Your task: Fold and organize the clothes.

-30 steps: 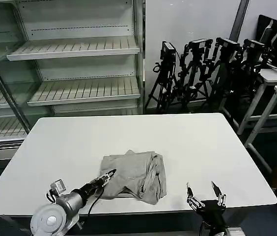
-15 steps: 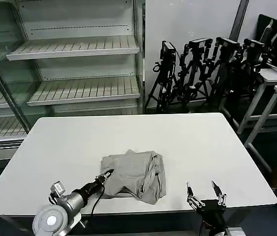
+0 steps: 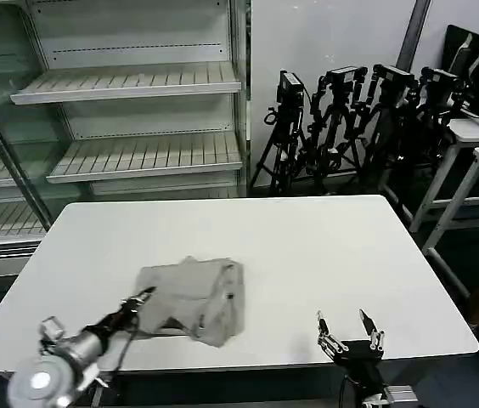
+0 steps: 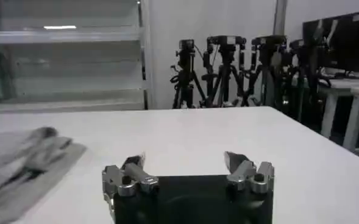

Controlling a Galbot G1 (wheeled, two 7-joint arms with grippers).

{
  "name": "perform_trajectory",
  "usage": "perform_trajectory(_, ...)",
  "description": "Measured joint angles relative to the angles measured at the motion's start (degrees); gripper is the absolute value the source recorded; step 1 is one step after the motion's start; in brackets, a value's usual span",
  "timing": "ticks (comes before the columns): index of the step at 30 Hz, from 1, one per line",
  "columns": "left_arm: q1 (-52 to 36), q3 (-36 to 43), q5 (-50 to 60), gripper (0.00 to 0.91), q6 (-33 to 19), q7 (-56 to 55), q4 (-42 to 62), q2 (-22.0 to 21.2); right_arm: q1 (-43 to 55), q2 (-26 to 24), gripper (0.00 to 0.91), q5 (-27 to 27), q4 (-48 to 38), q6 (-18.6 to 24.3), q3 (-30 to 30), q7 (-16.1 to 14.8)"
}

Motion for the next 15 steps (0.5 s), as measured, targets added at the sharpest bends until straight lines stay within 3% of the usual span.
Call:
perform_trajectory(9,0.3,-13.3,-5.9,0.04,0.8,-0.1,3.4,7.3,2.4,0.9,0.907,0.3,-1.7,0.1,-1.0,0.0)
perform_trajectory(15,-0.9,-14.7,-5.9,0.04,0.6,-0.8,0.0,8.8,2.5,1.9,0.907,-0.4,-2.7,0.7,-1.3,-0.1)
